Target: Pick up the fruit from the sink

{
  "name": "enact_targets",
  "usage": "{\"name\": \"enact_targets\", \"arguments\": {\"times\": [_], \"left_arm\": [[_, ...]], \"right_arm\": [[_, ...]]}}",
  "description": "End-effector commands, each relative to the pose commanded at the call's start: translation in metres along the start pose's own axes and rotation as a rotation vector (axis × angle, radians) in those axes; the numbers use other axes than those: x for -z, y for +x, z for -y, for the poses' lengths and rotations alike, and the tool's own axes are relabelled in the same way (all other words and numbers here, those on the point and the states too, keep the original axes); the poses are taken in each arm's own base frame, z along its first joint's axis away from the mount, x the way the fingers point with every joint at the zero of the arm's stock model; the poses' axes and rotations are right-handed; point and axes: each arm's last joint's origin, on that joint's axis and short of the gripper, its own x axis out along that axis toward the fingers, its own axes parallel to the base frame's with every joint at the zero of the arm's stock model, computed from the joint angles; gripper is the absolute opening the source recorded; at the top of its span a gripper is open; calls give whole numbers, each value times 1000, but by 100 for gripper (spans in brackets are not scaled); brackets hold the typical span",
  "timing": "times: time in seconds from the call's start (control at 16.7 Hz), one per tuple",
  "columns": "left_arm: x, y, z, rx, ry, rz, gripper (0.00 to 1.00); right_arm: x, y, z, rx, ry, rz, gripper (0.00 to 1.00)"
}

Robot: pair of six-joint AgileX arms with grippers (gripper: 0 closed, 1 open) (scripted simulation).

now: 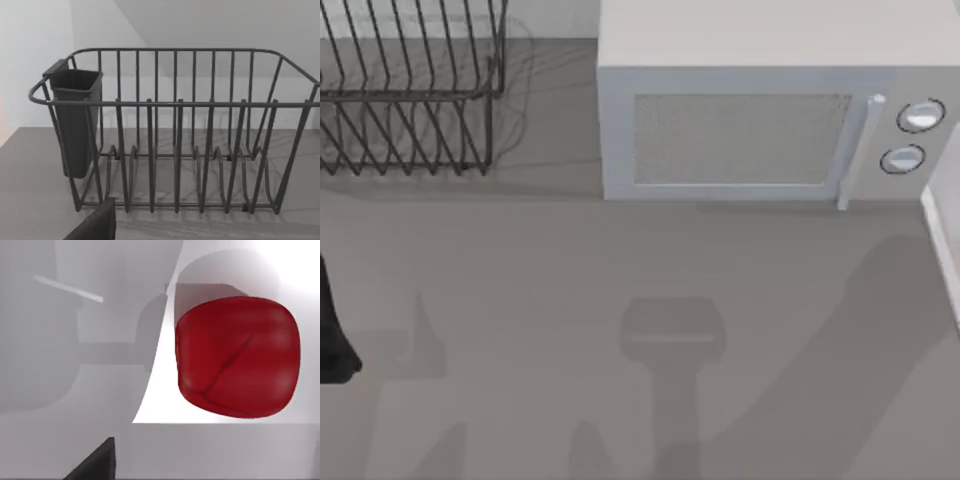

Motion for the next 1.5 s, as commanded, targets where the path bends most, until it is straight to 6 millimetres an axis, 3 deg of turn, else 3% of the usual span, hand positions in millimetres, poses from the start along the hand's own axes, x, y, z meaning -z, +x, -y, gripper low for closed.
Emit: {"name": "enact_targets", "arguments": {"times": [0.3,0.42,0.72,1.5], "left_arm": [[0,0,0,0,0,0,100],[0,0,0,0,0,0,100],[0,0,0,0,0,0,100],[0,0,0,0,0,0,100]], "right_arm": [[-2,82,2,9,2,25,100],[3,105,1,4,3,13,100],[4,112,0,2,3,7,100],[4,112,0,2,3,7,2]]}}
